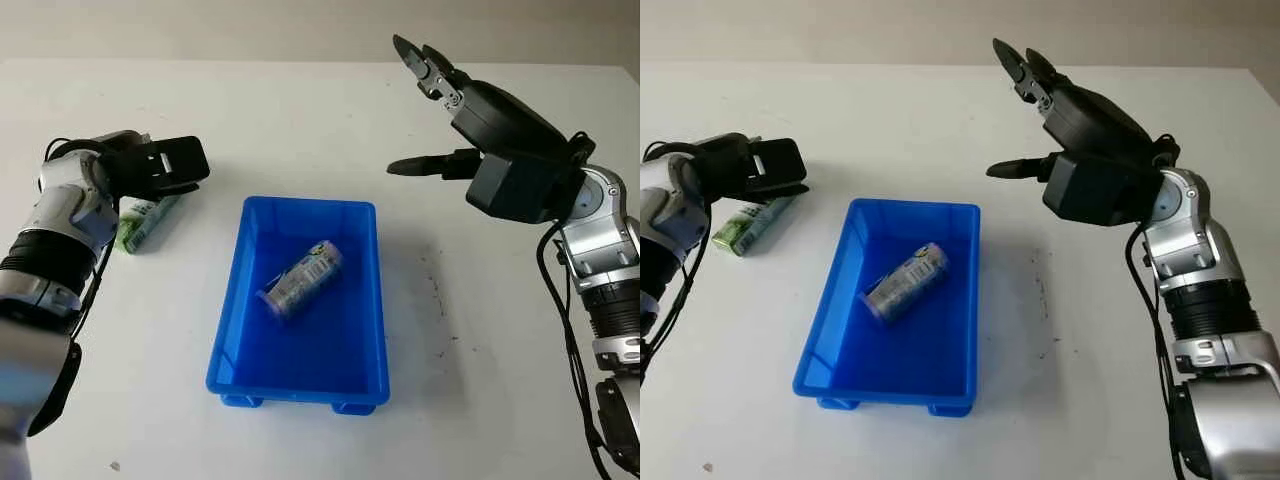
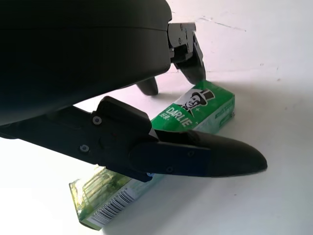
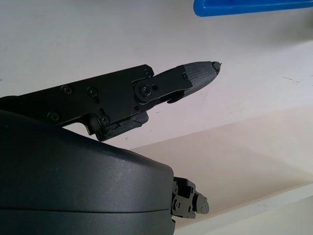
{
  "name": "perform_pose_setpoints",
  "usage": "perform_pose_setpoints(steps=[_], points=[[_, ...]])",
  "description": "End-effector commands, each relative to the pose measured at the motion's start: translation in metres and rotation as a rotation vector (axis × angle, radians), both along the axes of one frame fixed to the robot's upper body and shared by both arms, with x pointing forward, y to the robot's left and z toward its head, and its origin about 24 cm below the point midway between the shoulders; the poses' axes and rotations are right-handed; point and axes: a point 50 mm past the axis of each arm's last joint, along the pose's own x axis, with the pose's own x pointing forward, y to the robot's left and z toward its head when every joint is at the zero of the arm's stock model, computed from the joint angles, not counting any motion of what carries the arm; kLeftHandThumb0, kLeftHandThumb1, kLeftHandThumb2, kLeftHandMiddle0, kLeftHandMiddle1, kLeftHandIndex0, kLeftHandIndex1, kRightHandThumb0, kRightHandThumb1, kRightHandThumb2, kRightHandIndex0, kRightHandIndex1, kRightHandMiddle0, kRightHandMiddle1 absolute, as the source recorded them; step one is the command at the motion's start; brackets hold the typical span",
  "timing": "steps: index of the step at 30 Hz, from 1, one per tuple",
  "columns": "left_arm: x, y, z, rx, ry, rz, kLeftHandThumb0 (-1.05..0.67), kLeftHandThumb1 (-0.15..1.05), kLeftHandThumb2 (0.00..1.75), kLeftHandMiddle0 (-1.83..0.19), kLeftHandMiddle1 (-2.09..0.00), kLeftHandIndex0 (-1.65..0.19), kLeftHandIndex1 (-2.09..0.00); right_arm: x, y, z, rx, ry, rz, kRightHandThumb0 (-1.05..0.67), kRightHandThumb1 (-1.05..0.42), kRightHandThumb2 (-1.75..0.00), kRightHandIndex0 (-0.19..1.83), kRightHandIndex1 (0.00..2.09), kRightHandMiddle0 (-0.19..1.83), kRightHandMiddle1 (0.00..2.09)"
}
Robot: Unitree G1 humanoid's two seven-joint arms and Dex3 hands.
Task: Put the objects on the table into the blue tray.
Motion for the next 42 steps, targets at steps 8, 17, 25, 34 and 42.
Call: perform_pose_setpoints(steps=[8,17,25,34,42], points=[[0.000,-0.005,-0.007,0.189,0.166,0.091,-0.72,1.02,0.07,-0.11,-1.97,0.11,-1.21,-0.001,-0.006,0.007,0.004,-0.032,0.002,-0.61,-1.04,-0.06,-0.18,0.05,-0.17,0.05],[-0.006,-0.012,0.009,0.119,-0.178,-0.026,-0.28,1.05,0.23,-0.18,-2.09,-0.01,-0.60,-0.001,-0.007,0.008,-0.004,-0.032,-0.005,-0.64,-1.05,-0.07,-0.18,0.05,-0.17,0.05],[-0.010,-0.024,0.040,0.053,-0.350,-0.103,-0.21,1.05,0.27,-0.53,-2.09,0.00,-2.05,0.000,-0.007,0.009,0.008,-0.023,0.000,-0.62,-1.05,-0.06,-0.18,0.05,-0.17,0.05],[-0.009,-0.027,0.059,-0.154,-0.434,-0.180,-0.07,1.02,0.18,-0.72,-2.09,-0.49,-2.09,0.001,-0.009,0.010,0.004,-0.034,0.010,-0.63,-1.05,-0.07,-0.17,0.06,-0.16,0.06],[-0.020,-0.035,0.090,-0.404,-0.572,-0.306,-0.02,1.04,0.18,-1.01,-2.09,-0.75,-2.09,0.002,-0.009,0.011,-0.010,-0.033,0.008,-0.63,-1.05,-0.07,-0.17,0.06,-0.16,0.06]])
